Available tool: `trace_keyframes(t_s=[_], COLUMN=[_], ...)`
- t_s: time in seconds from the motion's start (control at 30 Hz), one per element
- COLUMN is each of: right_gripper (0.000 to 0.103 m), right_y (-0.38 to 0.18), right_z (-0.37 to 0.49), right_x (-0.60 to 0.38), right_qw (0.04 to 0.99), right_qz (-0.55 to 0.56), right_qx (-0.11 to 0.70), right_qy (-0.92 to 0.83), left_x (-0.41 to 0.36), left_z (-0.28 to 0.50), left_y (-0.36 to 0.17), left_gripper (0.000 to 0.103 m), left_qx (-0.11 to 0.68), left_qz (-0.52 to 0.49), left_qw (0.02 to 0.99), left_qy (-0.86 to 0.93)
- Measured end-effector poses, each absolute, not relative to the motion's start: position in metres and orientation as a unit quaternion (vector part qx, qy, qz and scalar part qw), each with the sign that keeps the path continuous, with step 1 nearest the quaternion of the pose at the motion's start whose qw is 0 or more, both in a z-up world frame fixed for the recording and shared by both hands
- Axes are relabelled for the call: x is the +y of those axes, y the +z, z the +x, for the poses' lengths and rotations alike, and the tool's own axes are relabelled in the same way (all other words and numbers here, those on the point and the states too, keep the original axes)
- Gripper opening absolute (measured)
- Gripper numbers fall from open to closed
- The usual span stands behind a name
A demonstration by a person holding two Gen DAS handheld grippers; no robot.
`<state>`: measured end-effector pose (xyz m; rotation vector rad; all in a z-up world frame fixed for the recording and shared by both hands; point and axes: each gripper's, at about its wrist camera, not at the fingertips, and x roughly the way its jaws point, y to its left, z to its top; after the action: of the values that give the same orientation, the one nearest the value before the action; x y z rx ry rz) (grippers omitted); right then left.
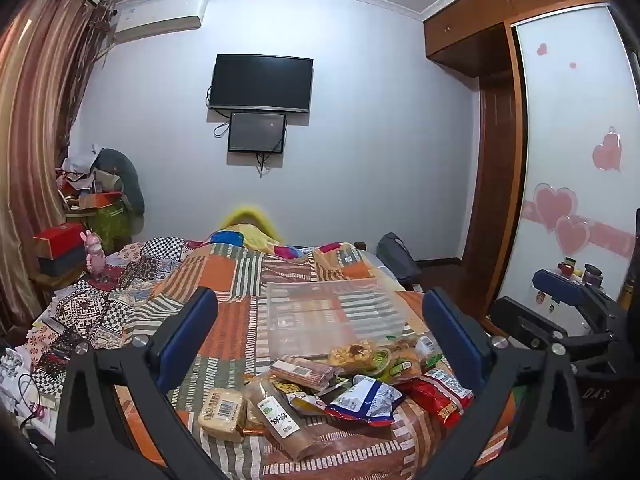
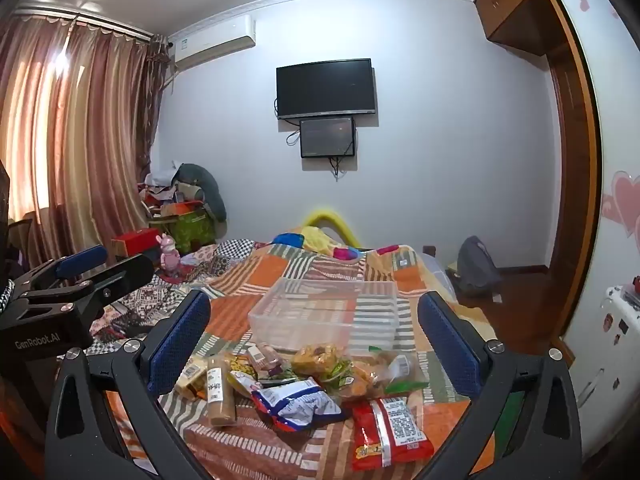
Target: Organize snacks
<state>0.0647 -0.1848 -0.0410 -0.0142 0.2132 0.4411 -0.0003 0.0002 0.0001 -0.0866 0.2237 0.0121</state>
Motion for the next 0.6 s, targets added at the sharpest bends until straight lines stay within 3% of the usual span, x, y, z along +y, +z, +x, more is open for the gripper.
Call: trace_keyframes(t_s=[0.6], right_gripper=[0.103], right_y=[-0.0347], right_z=[0.0597], right_x=[-0.1874], right_qw=[0.971], right_qz=[-0.004], right_qx=[0.105], right_qy=[0.214], left_x=[-0.0037], left_z=[-0.0011], left_y=[0.0004], left_gripper=[0.103], left_qx=[0.112], left_qz=[-0.034], left_qw=[0.993], left_qy=[-0.004])
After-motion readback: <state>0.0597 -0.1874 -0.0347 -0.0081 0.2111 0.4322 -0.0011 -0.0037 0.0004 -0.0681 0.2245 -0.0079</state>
